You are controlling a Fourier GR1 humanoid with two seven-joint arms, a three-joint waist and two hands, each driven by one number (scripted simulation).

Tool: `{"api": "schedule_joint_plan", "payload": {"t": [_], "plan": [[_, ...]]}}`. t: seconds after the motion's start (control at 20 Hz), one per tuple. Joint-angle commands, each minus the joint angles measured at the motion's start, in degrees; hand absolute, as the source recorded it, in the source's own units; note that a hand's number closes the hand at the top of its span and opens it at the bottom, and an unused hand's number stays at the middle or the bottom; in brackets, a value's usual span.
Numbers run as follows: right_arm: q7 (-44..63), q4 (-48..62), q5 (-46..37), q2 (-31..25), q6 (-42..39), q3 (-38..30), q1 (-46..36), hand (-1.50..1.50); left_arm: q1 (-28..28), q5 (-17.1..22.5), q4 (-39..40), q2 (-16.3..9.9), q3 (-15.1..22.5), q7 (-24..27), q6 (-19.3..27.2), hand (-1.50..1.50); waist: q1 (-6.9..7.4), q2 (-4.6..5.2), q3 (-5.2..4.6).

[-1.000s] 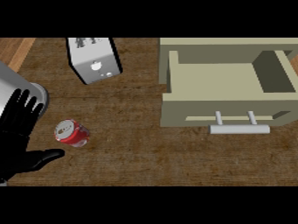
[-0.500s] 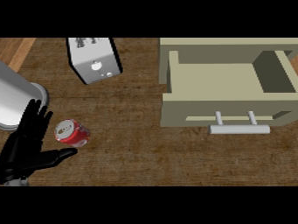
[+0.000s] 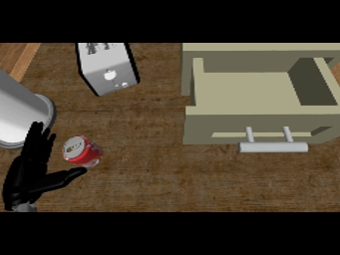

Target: Pick up the can, place it into the drawer and close the drawer

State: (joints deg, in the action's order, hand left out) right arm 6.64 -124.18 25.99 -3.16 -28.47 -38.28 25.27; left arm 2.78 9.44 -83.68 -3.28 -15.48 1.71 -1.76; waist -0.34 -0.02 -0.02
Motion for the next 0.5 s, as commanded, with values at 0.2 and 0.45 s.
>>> {"api": "schedule_joint_plan", "payload": {"t": [0.2, 0.45], "plan": [[2.84, -1.49, -0.2, 0.52, -0.49, -1.44, -1.62, -1.5, -2.18, -0.69, 14.0, -1.65, -1.4, 9.47, -2.28, -1.5, 0.0, 0.03, -0.01], [1.52, -0.18, 2.28, 1.11, -4.13, -4.01, -0.01, -1.5, -6.64, 1.07, 23.98, -4.4, -4.33, 13.67, -4.13, -1.5, -0.21, 0.04, -0.02]]}}
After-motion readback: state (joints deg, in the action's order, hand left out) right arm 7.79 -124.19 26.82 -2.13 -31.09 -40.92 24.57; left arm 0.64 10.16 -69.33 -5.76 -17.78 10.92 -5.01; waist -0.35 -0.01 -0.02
